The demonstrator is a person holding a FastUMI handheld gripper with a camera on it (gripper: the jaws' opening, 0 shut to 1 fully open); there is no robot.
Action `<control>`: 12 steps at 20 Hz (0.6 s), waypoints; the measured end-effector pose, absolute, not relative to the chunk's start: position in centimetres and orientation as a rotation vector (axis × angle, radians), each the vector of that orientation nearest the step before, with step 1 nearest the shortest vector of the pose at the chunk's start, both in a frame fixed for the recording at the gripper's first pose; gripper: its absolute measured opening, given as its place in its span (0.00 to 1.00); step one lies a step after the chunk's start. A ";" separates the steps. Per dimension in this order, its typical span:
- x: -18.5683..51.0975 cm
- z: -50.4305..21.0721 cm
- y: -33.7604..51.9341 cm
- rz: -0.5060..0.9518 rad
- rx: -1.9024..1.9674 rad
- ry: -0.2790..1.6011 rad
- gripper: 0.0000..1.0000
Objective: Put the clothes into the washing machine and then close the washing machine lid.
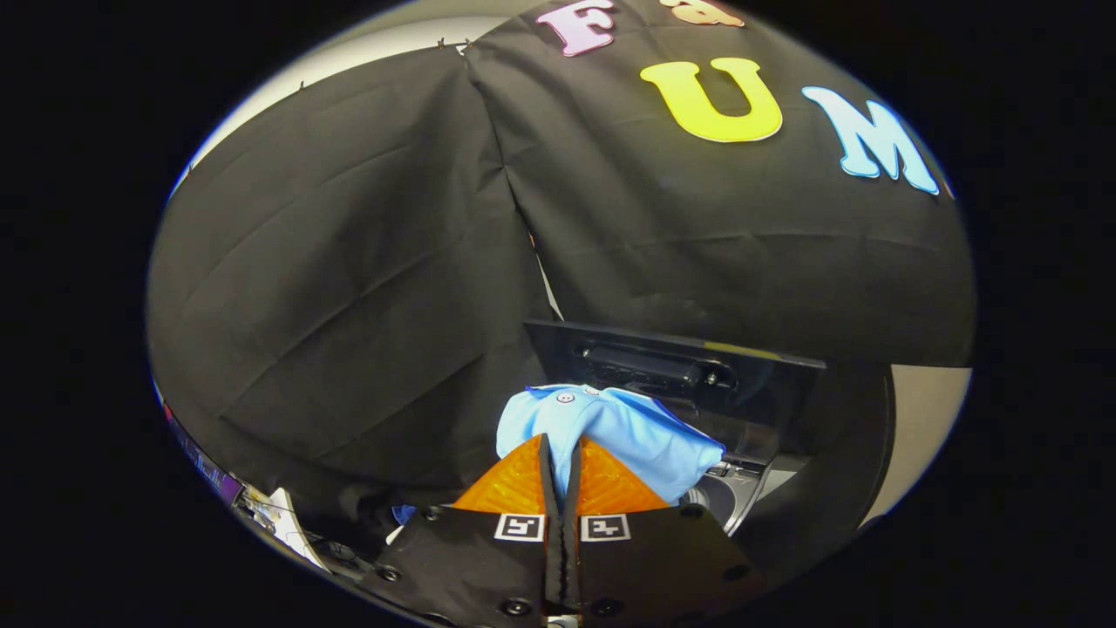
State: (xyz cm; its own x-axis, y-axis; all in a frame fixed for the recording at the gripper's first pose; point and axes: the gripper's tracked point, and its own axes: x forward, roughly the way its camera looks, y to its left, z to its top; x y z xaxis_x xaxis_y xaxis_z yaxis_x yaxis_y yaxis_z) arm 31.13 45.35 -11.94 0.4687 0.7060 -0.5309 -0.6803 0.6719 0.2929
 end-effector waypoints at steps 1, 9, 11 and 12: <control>31.2 -12.4 45.9 0.850 0.032 0.677 0.01; 31.1 -20.2 48.1 0.834 -0.046 0.717 0.01; 31.1 -22.2 48.6 0.828 -0.078 0.727 0.01; 31.3 -23.0 48.5 0.823 -0.093 0.728 0.02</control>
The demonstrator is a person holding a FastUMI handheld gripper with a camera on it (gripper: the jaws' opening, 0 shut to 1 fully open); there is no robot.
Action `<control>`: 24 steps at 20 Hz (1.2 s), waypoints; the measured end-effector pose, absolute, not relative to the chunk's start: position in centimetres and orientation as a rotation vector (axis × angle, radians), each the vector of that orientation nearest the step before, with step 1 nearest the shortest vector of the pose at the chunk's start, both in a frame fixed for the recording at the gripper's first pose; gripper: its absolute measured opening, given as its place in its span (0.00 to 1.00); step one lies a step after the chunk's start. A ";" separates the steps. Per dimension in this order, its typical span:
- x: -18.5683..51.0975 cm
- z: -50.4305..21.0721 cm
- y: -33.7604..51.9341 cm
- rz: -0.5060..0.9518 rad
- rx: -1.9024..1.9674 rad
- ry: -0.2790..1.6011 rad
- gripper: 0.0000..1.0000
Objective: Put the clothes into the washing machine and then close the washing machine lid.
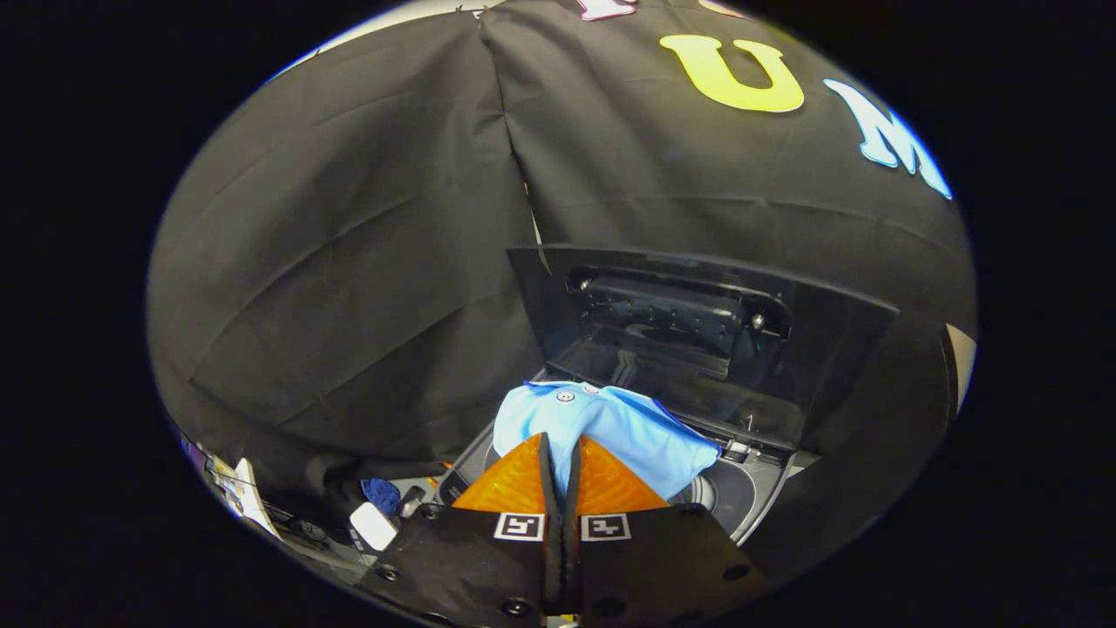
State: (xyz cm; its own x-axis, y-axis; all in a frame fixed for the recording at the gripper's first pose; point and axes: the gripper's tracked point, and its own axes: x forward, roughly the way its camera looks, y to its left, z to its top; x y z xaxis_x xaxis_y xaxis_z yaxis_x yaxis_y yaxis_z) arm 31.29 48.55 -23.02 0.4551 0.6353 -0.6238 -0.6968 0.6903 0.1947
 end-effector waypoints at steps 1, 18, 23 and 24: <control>31.4 -23.8 48.7 0.818 -0.107 0.729 0.01; 33.0 -32.6 47.7 0.692 -0.144 0.818 0.76; 32.5 -34.0 46.7 0.631 -0.053 0.854 0.99; 32.6 -34.2 46.7 0.632 -0.066 0.842 0.99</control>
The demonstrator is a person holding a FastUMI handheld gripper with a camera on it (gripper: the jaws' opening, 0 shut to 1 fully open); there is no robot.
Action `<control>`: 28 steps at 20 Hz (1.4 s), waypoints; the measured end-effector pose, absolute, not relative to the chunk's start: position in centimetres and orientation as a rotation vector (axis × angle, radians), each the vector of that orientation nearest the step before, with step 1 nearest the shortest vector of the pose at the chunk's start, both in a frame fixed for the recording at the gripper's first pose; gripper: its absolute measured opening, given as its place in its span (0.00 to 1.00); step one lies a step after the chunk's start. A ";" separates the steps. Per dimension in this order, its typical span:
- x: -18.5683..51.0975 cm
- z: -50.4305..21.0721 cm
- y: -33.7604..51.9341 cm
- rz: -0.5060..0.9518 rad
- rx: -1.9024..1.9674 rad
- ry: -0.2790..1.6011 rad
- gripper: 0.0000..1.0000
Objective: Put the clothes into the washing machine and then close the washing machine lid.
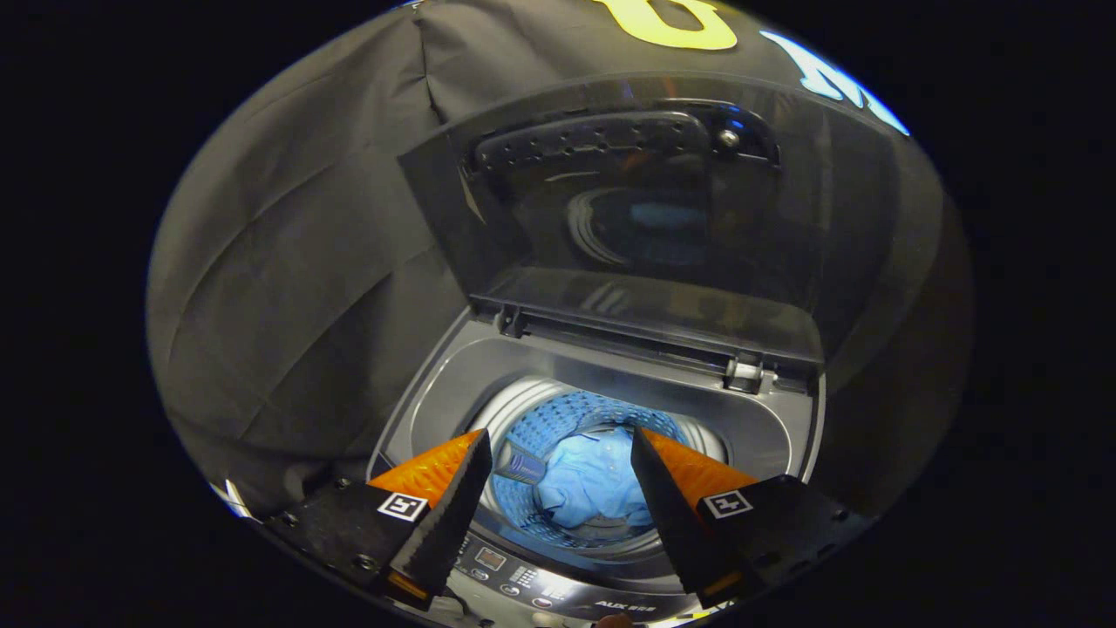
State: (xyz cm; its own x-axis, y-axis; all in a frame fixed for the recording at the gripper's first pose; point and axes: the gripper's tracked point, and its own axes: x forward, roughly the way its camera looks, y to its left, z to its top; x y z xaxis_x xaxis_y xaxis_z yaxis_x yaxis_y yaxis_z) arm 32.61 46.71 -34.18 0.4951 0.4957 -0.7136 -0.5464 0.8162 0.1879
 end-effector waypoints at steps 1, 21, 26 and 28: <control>32.3 -34.2 46.7 0.634 -0.077 0.829 0.99; 38.8 -14.6 48.8 0.524 -0.074 0.165 0.98; 40.5 -12.8 49.0 0.476 -0.094 0.126 0.98; 42.6 -12.3 49.4 0.452 -0.099 0.127 0.98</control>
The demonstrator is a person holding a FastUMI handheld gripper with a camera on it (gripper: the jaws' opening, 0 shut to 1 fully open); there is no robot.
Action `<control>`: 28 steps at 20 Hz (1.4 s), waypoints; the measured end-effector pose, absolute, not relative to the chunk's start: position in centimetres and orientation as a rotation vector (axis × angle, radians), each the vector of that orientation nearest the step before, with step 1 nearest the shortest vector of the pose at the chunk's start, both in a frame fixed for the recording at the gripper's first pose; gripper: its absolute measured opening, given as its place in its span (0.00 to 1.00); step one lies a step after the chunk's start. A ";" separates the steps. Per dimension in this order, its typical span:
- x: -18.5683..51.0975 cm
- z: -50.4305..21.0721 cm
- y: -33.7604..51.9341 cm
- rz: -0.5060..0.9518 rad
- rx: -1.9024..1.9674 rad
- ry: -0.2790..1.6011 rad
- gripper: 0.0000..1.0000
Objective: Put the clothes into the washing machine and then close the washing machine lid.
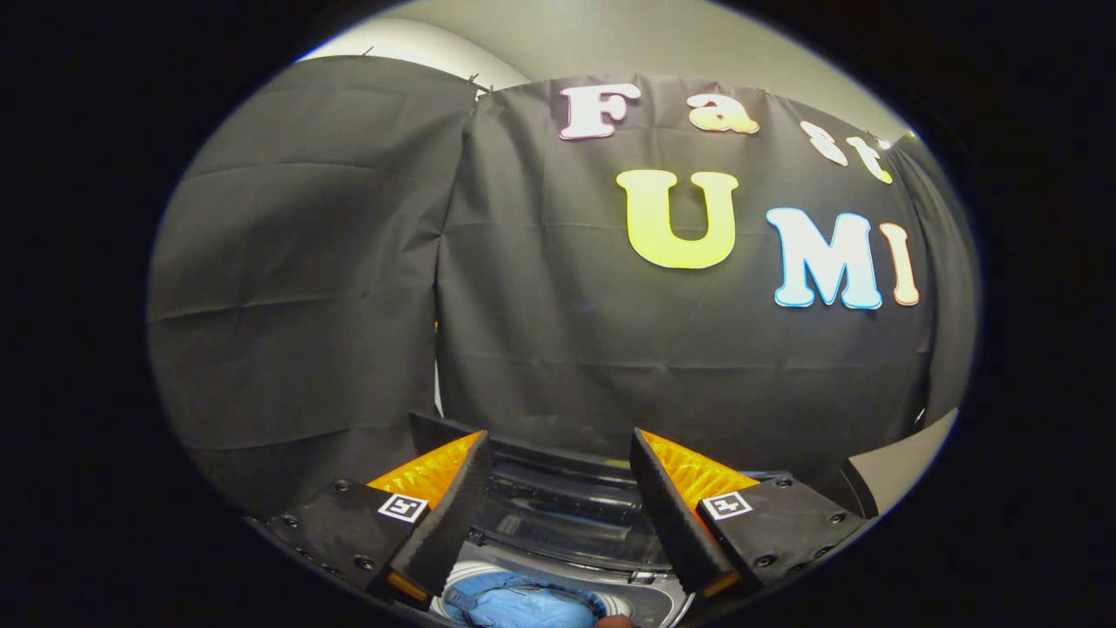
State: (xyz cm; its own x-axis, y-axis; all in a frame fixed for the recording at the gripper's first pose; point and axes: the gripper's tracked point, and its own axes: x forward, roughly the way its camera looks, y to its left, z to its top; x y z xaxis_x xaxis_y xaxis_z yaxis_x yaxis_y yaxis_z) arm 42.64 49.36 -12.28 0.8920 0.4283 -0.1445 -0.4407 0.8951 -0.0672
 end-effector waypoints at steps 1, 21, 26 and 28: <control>43.7 -11.9 49.3 0.435 -0.107 0.128 0.98; 49.3 -16.5 49.1 0.253 -0.024 0.301 0.98; 47.1 -16.5 48.8 0.256 -0.023 0.289 0.97; 45.9 -16.5 48.8 0.264 -0.026 0.280 0.97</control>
